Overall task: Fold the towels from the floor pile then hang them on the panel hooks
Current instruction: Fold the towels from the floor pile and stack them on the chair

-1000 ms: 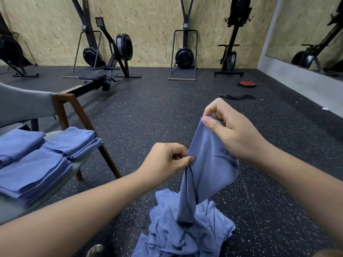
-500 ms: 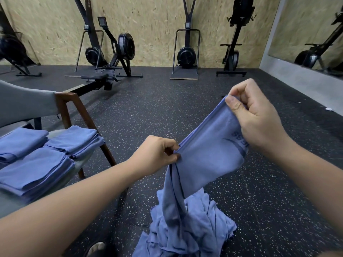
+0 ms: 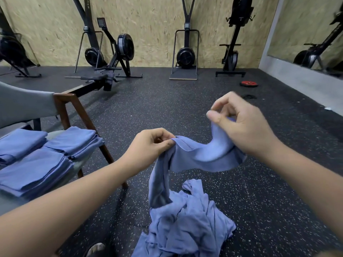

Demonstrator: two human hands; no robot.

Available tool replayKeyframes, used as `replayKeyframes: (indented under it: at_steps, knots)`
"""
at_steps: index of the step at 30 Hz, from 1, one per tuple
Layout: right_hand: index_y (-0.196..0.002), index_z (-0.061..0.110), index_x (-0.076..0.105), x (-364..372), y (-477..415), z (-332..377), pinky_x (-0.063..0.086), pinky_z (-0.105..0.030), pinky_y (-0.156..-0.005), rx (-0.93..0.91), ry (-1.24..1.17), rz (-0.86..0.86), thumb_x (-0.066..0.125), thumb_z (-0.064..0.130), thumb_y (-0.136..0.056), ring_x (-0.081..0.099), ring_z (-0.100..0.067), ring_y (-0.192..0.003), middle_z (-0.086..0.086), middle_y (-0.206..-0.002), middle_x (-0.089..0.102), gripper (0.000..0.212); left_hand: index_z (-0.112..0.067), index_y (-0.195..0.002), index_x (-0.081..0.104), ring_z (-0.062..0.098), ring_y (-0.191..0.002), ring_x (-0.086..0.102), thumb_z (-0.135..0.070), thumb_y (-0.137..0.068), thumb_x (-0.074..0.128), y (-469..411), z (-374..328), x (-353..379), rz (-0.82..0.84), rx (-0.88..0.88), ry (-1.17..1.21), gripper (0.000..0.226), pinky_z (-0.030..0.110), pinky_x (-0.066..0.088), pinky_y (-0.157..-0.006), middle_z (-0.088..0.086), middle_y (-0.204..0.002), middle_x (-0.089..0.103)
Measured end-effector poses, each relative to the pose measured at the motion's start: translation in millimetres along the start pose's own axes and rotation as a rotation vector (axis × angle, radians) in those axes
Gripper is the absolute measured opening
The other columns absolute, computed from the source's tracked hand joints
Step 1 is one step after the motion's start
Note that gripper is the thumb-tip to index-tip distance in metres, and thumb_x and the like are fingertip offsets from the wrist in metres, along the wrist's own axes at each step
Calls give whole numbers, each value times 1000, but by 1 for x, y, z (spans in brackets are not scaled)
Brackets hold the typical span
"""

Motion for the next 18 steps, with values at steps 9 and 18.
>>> replayKeyframes:
  at_steps: [9, 18]
  knots:
    - [-93, 32, 73, 66, 22, -13, 38, -24, -59, 104, 108, 475, 87, 49, -79, 49, -2, -60, 3, -71, 64, 26, -28, -92, 81, 2, -65, 62, -13, -90, 82, 18, -62, 12, 49, 281, -228, 15, 20, 47, -64, -12, -75, 73]
    - [-77, 22, 61, 66, 18, -7, 32, -24, -57, -21, 40, 449, 77, 19, -91, 41, -5, -60, 12, -62, 50, 21, -23, -82, 69, 4, -64, 62, -16, -80, 81, 22, -54, 20, 37, 301, -346, 14, 17, 43, -62, -9, -71, 69]
Point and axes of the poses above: each hand's wrist, its own y-axis away from the middle knuckle, its own x-axis out of the palm, z = x × y, the point moved 5 cm from there along -y, towards the middle knuckle
